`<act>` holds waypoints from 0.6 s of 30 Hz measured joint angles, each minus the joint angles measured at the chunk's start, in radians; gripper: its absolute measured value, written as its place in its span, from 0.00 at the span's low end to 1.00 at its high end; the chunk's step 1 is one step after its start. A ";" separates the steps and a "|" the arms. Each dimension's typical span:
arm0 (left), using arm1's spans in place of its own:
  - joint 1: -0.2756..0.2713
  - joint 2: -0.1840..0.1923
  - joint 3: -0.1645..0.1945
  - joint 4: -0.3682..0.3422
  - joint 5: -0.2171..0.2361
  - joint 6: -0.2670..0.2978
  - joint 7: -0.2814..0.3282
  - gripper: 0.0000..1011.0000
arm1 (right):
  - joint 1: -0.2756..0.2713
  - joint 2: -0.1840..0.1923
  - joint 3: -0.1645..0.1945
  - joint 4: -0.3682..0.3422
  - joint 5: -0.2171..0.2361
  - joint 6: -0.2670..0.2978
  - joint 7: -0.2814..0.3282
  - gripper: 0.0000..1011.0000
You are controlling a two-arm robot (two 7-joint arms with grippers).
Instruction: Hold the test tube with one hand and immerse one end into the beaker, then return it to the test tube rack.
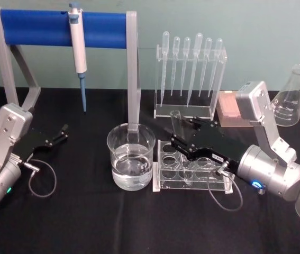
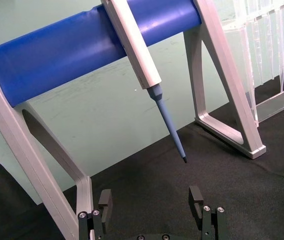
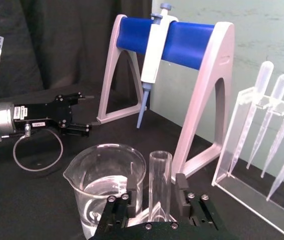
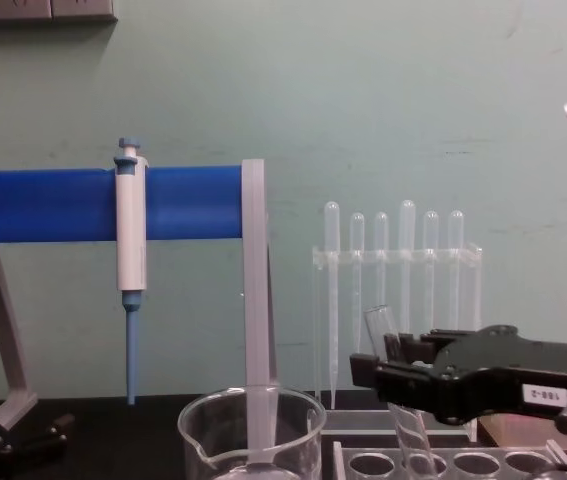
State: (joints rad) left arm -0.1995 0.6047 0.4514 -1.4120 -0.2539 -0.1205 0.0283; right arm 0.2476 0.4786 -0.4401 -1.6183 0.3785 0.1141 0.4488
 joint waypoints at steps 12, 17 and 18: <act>0.000 0.000 0.000 0.000 0.000 0.000 0.000 0.99 | -0.153 0.097 0.081 -0.156 0.039 0.107 -0.060 0.81; 0.000 0.000 0.000 0.000 0.000 0.000 0.000 0.99 | -0.227 0.117 0.153 -0.193 0.032 0.105 -0.137 0.95; 0.000 0.000 0.000 0.000 0.000 0.000 0.000 0.99 | -0.237 0.114 0.166 -0.193 0.026 0.099 -0.153 0.97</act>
State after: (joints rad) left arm -0.1995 0.6047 0.4514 -1.4120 -0.2539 -0.1205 0.0283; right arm 0.0108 0.5925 -0.2744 -1.8115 0.4048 0.2132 0.2956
